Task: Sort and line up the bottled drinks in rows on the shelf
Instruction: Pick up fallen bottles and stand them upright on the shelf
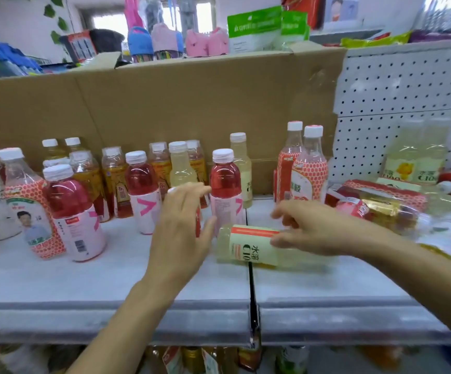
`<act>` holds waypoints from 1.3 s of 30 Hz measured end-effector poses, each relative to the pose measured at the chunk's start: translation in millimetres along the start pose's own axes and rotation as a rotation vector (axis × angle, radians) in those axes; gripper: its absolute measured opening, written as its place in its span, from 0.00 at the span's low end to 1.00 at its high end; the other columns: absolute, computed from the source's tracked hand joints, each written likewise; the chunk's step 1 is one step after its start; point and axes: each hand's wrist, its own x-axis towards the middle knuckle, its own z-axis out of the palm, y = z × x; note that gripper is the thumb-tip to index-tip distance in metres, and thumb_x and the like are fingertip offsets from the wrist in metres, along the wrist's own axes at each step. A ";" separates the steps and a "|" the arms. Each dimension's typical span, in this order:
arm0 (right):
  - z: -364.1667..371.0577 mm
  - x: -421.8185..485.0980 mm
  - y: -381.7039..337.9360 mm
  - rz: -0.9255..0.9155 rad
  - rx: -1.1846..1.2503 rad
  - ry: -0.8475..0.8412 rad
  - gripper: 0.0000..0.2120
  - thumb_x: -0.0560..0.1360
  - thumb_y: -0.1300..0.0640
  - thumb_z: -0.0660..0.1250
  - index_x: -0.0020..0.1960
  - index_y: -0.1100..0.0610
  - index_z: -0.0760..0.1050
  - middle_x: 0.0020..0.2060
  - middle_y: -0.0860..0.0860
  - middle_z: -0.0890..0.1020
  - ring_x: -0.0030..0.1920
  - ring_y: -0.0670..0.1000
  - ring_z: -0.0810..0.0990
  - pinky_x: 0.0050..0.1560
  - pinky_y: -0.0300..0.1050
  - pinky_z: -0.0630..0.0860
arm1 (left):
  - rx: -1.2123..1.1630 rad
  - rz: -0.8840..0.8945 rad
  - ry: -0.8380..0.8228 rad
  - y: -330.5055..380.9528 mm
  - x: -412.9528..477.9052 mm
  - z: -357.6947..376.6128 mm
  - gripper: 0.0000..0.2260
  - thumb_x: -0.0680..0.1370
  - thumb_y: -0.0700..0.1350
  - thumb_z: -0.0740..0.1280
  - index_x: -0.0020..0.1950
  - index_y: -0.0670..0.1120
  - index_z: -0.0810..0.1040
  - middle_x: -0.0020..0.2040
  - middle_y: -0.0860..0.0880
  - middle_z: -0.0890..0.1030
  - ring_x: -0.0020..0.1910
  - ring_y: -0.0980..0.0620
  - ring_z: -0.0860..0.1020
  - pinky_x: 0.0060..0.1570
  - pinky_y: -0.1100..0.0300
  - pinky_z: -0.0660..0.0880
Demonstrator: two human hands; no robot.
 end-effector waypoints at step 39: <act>7.9 -18.4 79.6 0.018 0.662 0.131 0.27 0.64 0.52 0.81 0.60 0.52 0.75 0.48 0.46 0.82 0.47 0.46 0.82 0.52 0.44 0.81 | -0.648 -0.627 -0.108 112.5 -8.9 62.5 0.31 0.78 0.42 0.69 0.76 0.59 0.58 0.67 0.57 0.73 0.65 0.56 0.72 0.60 0.58 0.69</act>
